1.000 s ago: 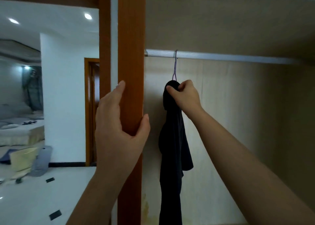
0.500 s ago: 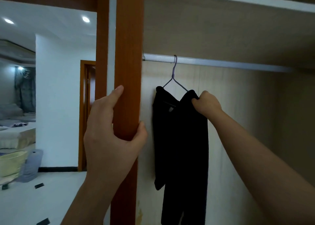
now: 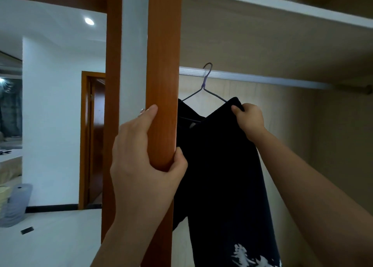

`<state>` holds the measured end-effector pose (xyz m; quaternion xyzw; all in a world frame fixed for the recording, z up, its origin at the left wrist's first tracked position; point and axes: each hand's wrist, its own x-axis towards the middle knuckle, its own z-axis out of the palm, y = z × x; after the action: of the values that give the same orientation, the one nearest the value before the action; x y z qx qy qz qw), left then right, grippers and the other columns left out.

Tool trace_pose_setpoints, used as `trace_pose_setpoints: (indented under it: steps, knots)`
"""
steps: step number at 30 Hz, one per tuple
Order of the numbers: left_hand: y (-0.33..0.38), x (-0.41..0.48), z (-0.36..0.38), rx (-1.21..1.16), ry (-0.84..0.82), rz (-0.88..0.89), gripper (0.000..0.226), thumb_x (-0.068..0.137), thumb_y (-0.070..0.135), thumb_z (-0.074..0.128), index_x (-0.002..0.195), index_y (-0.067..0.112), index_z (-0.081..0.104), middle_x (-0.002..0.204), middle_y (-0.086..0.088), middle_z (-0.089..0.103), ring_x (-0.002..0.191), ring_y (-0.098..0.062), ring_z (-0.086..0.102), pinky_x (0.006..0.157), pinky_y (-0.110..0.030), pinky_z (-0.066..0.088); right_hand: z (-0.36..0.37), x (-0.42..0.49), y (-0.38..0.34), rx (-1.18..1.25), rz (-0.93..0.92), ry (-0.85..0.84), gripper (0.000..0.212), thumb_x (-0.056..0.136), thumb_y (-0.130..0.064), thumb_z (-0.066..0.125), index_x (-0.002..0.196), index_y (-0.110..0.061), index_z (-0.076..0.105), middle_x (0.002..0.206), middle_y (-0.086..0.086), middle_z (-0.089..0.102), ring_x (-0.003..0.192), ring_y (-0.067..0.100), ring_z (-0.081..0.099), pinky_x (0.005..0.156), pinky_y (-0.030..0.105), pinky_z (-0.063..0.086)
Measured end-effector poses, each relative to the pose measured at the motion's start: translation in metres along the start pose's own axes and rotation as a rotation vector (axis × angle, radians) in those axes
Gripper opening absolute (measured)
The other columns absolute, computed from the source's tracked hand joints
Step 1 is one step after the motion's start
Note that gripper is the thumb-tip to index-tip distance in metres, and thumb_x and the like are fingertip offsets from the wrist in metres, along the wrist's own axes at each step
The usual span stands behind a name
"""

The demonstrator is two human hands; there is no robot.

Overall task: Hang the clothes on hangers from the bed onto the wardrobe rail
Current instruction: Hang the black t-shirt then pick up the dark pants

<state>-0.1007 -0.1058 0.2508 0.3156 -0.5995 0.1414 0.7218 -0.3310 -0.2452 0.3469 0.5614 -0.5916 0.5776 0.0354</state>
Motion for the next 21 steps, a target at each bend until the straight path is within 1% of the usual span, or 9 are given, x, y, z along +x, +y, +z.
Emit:
trace_pose_setpoints:
  steps: [2,4,6,8,12,14,16,18,21]
  knots:
    - [-0.001,0.001,-0.001,0.0,-0.014,0.009,0.066,0.07,0.048,0.053,0.13,0.039,0.029,0.115,0.029,0.033,0.107,0.007,0.034,0.087,-0.016,0.034,-0.004,0.001,-0.006,-0.008,0.004,0.032,0.038,0.093,-0.027,0.047,0.058,-0.012,0.039,0.059,0.002,0.042,0.057,0.019,0.041,0.051,0.029,0.029]
    - [-0.001,0.0,-0.002,-0.002,-0.031,0.013,0.066,0.07,0.045,0.054,0.13,0.038,0.028,0.12,0.02,0.036,0.107,0.007,0.033,0.088,-0.019,0.035,-0.008,0.0,-0.012,-0.001,0.005,0.067,0.035,0.092,-0.028,0.048,0.064,-0.009,0.044,0.06,0.002,0.043,0.06,0.022,0.045,0.053,0.028,0.032]
    - [0.0,0.0,-0.004,-0.005,-0.046,0.004,0.067,0.07,0.04,0.057,0.13,0.037,0.028,0.123,0.014,0.037,0.109,-0.001,0.037,0.088,-0.027,0.04,-0.012,-0.004,-0.016,0.063,0.004,0.121,0.029,0.091,-0.028,0.049,0.074,-0.005,0.051,0.06,0.003,0.044,0.068,0.024,0.049,0.06,0.03,0.036]
    - [0.002,0.001,-0.005,-0.001,-0.052,0.002,0.067,0.07,0.035,0.062,0.129,0.034,0.03,0.125,0.008,0.043,0.109,-0.007,0.04,0.087,-0.028,0.039,-0.017,-0.017,-0.019,0.102,-0.002,0.167,0.028,0.091,-0.028,0.05,0.079,-0.003,0.054,0.063,0.005,0.046,0.07,0.023,0.049,0.062,0.031,0.036]
    - [0.004,0.0,-0.005,0.001,-0.037,0.008,0.066,0.07,0.026,0.069,0.128,0.022,0.038,0.123,-0.007,0.052,0.108,-0.021,0.05,0.084,-0.026,0.036,-0.029,-0.064,-0.016,0.161,0.012,0.238,0.031,0.091,-0.026,0.051,0.067,-0.007,0.049,0.061,0.003,0.044,0.062,0.018,0.044,0.054,0.029,0.033]
    - [0.003,0.0,-0.004,-0.026,-0.019,-0.008,0.065,0.069,0.021,0.07,0.128,0.016,0.044,0.123,-0.011,0.053,0.108,-0.027,0.051,0.084,-0.027,0.037,-0.037,-0.09,-0.01,0.184,0.051,0.282,0.031,0.09,-0.027,0.053,0.076,0.0,0.054,0.066,0.007,0.048,0.064,0.018,0.046,0.051,0.028,0.035]
    - [0.003,-0.001,-0.002,-0.024,-0.013,-0.007,0.063,0.069,0.018,0.07,0.127,0.013,0.046,0.122,-0.015,0.054,0.107,-0.03,0.052,0.084,-0.027,0.036,-0.046,-0.117,-0.004,0.217,0.104,0.304,0.037,0.09,-0.029,0.055,0.086,0.008,0.057,0.076,0.013,0.054,0.067,0.021,0.051,0.055,0.028,0.045]
    - [0.002,0.0,0.0,-0.025,-0.014,0.017,0.062,0.071,0.017,0.069,0.128,0.011,0.045,0.124,-0.017,0.054,0.106,-0.033,0.052,0.085,-0.027,0.036,-0.058,-0.146,0.001,0.22,0.155,0.324,0.04,0.089,-0.03,0.056,0.095,0.01,0.058,0.083,0.017,0.059,0.076,0.027,0.057,0.07,0.04,0.053]
    - [-0.003,-0.006,0.001,-0.059,-0.04,0.062,0.061,0.077,0.022,0.065,0.131,0.009,0.041,0.131,-0.021,0.048,0.114,-0.035,0.049,0.094,-0.036,0.04,-0.076,-0.194,0.004,0.186,0.235,0.372,0.037,0.089,-0.027,0.057,0.097,0.009,0.059,0.094,0.03,0.063,0.085,0.036,0.062,0.082,0.055,0.051]
